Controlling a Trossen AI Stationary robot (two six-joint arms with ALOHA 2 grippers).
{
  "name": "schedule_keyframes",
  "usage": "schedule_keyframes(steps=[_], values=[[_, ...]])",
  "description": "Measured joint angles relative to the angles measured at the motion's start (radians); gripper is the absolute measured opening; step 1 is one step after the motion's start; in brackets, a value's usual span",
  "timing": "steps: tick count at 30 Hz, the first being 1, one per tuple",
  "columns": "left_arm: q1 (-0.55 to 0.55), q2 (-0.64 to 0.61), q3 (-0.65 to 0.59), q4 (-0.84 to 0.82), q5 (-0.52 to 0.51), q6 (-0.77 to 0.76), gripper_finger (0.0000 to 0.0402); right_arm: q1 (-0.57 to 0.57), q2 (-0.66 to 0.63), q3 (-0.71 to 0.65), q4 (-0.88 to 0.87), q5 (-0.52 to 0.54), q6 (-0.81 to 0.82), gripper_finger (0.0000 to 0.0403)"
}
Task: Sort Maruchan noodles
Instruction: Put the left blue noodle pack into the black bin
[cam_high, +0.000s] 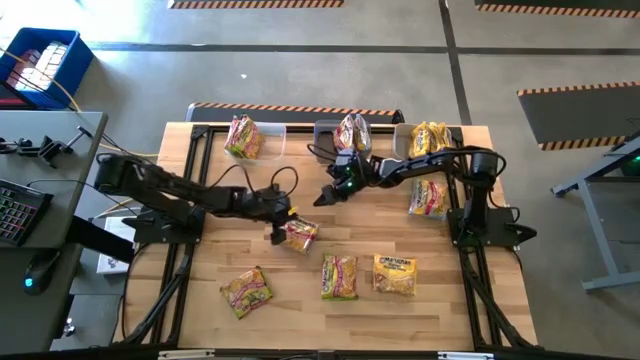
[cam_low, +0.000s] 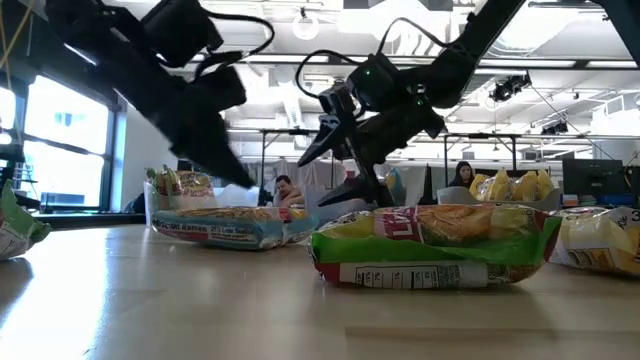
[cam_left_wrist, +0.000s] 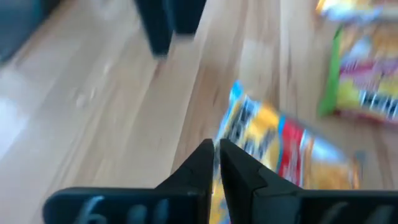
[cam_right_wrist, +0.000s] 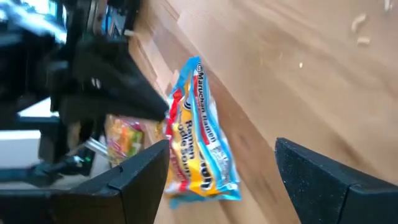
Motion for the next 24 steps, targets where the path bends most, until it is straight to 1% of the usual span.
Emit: schedule_keyframes(steps=[3, 7, 9, 12, 16, 18, 19, 21, 24], values=[[0.002, -0.058, 0.0, -0.154, 0.028, -0.008, 0.003, -0.007, 0.0, 0.0, -0.002, -0.001, -0.082, 0.0283], [0.008, -0.103, 0.0, -0.261, 0.098, -0.048, 0.0025, -0.007, 0.0, 0.0, -0.002, -0.001, -0.171, 0.0283], [0.02, -0.112, -0.001, -0.288, 0.133, -0.068, 0.0017, -0.001, 0.0, 0.0, -0.003, -0.003, -0.214, 0.0283], [0.065, -0.142, -0.045, -0.251, 0.182, -0.114, 0.0004, 0.011, 0.0, -0.001, -0.005, -0.003, -0.274, 0.0283], [0.163, -0.176, -0.141, -0.123, 0.325, -0.225, 0.0002, 0.029, 0.0, -0.001, -0.01, 0.001, -0.348, 0.0283], [0.204, -0.184, -0.185, -0.039, 0.376, -0.285, 0.0001, 0.036, 0.0, -0.001, -0.013, 0.008, -0.376, 0.0283], [0.22, -0.185, -0.202, -0.003, 0.387, -0.299, 0.0002, 0.039, 0.0, -0.001, -0.013, 0.009, -0.387, 0.0283], [0.237, -0.184, -0.221, 0.02, 0.39, -0.294, 0.0008, 0.044, 0.0, -0.001, -0.013, 0.021, -0.41, 0.0283], [0.247, -0.171, -0.223, 0.028, 0.387, -0.283, 0.0031, 0.05, 0.0, -0.001, -0.013, 0.052, -0.429, 0.0283]])
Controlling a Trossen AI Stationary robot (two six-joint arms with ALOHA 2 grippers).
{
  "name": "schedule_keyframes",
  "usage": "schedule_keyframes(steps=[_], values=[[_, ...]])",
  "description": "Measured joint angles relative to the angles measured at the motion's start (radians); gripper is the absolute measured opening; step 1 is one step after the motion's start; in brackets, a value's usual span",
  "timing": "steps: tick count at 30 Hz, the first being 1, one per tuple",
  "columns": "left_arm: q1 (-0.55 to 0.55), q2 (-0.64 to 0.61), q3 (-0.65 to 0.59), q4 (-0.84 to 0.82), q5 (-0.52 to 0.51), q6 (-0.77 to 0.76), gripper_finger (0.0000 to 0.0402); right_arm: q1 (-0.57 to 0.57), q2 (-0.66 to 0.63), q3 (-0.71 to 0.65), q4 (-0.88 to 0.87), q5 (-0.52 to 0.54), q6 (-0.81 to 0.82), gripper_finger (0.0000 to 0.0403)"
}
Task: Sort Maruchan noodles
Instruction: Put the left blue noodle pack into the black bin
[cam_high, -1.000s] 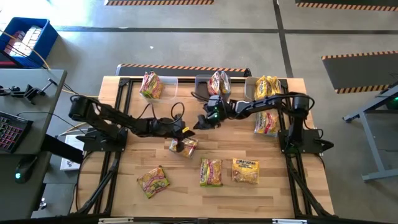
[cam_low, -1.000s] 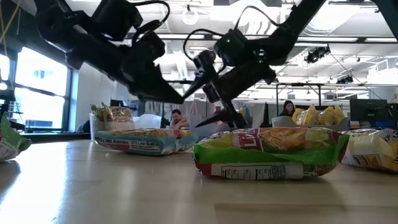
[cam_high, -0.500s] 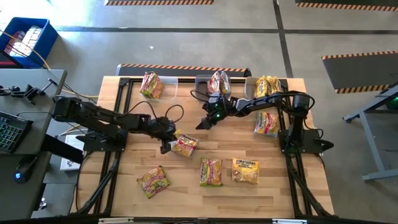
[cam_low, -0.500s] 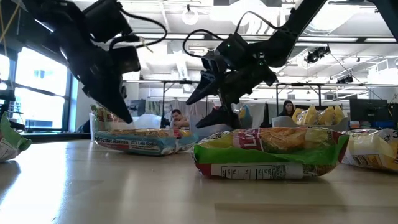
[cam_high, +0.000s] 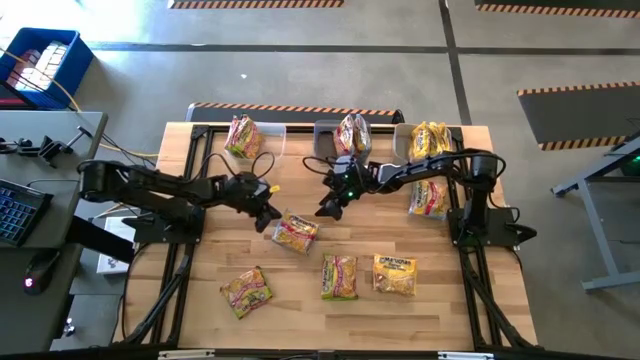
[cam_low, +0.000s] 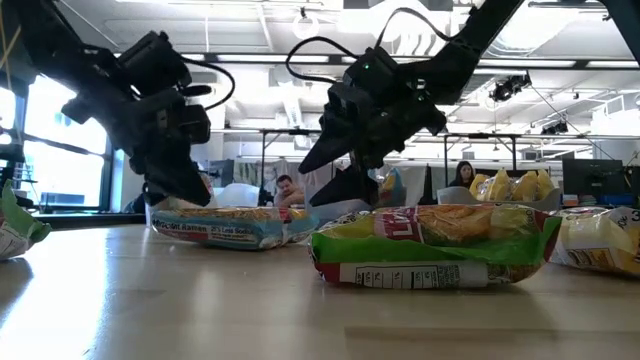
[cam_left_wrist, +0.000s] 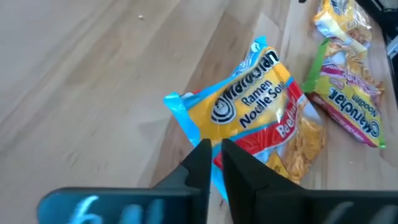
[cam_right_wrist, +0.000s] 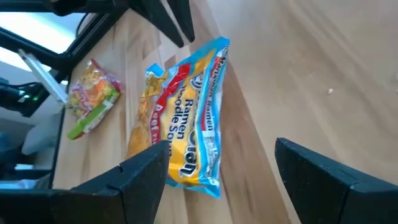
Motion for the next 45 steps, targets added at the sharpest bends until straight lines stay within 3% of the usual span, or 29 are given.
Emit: schedule_keyframes(steps=[8, 13, 17, 22, 30, 38, 45], values=[[0.006, 0.031, 0.0, 0.021, -0.012, -0.028, 0.0126, 0.003, 0.0, 0.0, -0.004, 0.015, -0.022, 0.0283], [0.011, 0.117, 0.0, 0.081, -0.066, 0.002, 0.0176, 0.003, 0.0, 0.0, -0.004, 0.016, -0.032, 0.0283], [0.012, 0.218, 0.0, 0.234, -0.043, 0.006, 0.0198, 0.005, 0.0, 0.0, -0.004, 0.017, -0.037, 0.0283], [0.012, 0.31, 0.002, 0.422, 0.065, -0.009, 0.0204, 0.005, 0.0, 0.0, -0.004, 0.038, -0.041, 0.0283], [0.01, 0.447, 0.049, 0.487, 0.111, 0.052, 0.0163, 0.005, 0.0, 0.0, -0.004, 0.054, -0.055, 0.0283], [0.005, 0.482, 0.101, 0.518, 0.251, 0.148, 0.0018, 0.013, -0.001, 0.0, -0.003, 0.037, 0.052, 0.0283], [0.01, 0.439, 0.109, 0.535, 0.232, 0.224, 0.0004, 0.084, -0.001, 0.0, 0.015, -0.007, 0.058, 0.0283]])
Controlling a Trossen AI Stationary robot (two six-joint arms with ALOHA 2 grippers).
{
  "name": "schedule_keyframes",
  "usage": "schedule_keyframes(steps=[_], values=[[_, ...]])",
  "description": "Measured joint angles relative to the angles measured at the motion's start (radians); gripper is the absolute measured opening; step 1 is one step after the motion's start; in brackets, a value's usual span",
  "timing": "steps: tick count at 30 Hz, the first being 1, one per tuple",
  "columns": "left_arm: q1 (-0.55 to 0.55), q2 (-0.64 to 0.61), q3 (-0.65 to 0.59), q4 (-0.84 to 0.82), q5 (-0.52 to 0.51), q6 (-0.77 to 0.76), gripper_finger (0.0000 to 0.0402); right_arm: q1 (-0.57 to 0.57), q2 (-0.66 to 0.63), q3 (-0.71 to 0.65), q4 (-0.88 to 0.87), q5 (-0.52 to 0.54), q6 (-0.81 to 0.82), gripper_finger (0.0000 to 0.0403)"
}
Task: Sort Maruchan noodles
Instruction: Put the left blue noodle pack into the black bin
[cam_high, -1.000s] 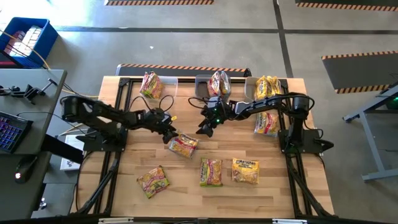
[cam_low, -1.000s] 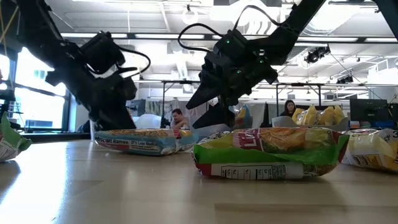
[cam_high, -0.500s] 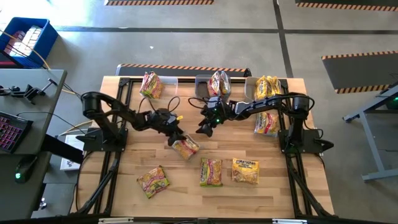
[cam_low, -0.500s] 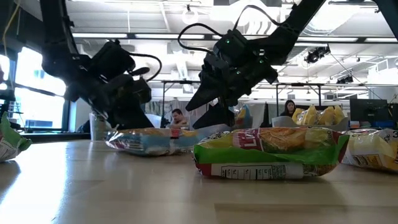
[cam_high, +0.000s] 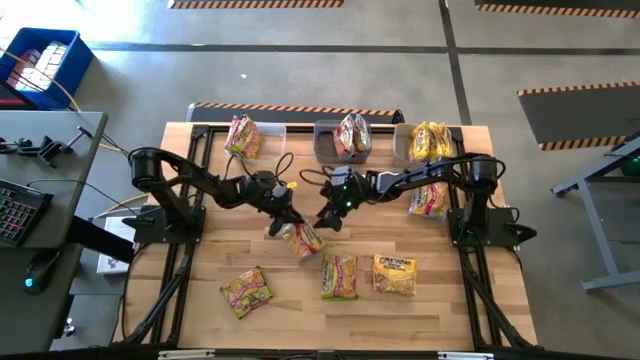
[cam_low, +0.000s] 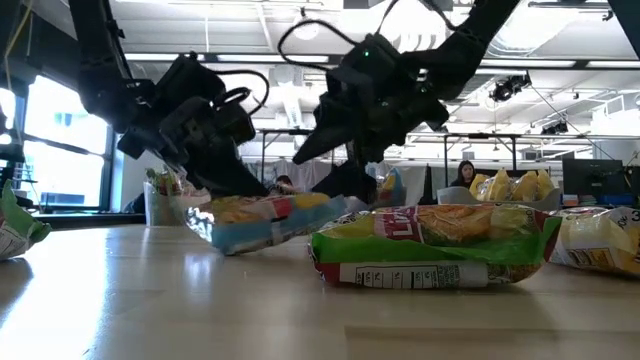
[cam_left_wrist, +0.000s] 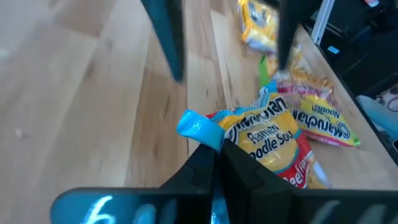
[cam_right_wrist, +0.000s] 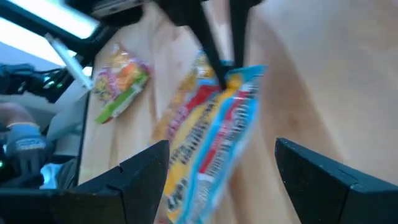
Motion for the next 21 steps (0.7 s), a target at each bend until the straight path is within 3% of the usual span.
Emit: schedule_keyframes(steps=[11, 21], values=[[0.008, -0.084, 0.0, 0.029, -0.025, 0.028, 0.0, 0.065, 0.144, -0.002, 0.227, 0.006, 0.112, 0.0283], [0.009, -0.11, 0.0, 0.054, -0.063, 0.047, 0.0, 0.071, 0.16, 0.0, 0.37, 0.017, 0.164, 0.0275]])
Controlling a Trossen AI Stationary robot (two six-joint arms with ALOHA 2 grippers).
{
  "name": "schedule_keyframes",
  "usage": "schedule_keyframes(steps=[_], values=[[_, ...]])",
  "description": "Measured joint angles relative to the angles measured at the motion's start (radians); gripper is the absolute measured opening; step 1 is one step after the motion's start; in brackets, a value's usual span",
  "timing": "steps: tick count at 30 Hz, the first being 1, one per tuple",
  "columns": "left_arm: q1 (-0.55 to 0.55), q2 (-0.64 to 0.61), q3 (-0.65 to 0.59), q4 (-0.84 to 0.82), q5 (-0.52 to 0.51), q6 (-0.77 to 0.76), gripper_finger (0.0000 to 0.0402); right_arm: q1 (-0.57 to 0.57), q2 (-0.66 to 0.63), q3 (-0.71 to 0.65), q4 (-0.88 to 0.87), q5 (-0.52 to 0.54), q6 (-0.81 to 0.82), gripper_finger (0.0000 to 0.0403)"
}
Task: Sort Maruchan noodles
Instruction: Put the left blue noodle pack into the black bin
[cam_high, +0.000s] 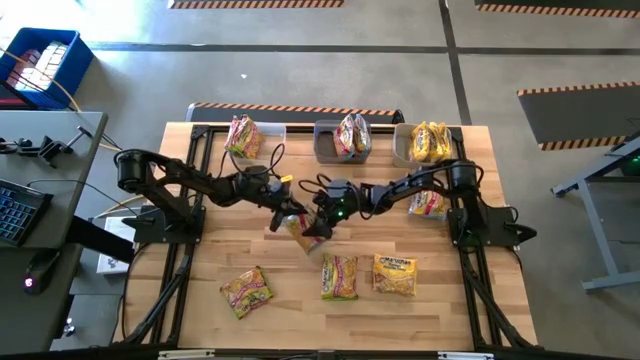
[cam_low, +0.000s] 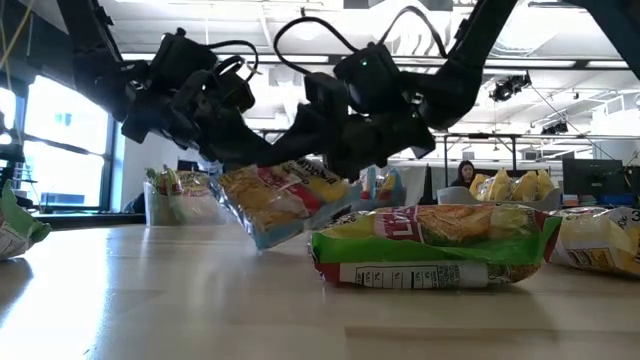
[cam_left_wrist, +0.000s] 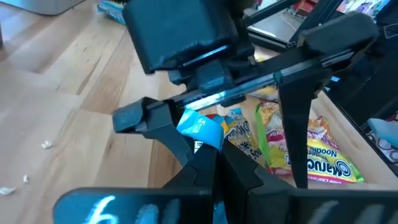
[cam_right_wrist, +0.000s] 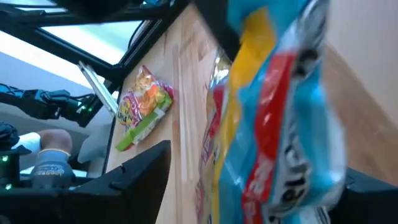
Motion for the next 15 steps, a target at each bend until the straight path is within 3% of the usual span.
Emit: schedule_keyframes(steps=[7, 15], values=[[0.019, 0.0, 0.0, -0.001, 0.001, 0.009, 0.001, 0.014, 0.0, 0.0, -0.038, 0.002, -0.008, 0.0217], [0.044, -0.007, 0.0, -0.007, 0.004, 0.052, 0.005, 0.014, -0.002, 0.0, -0.042, -0.012, -0.031, 0.0142]])
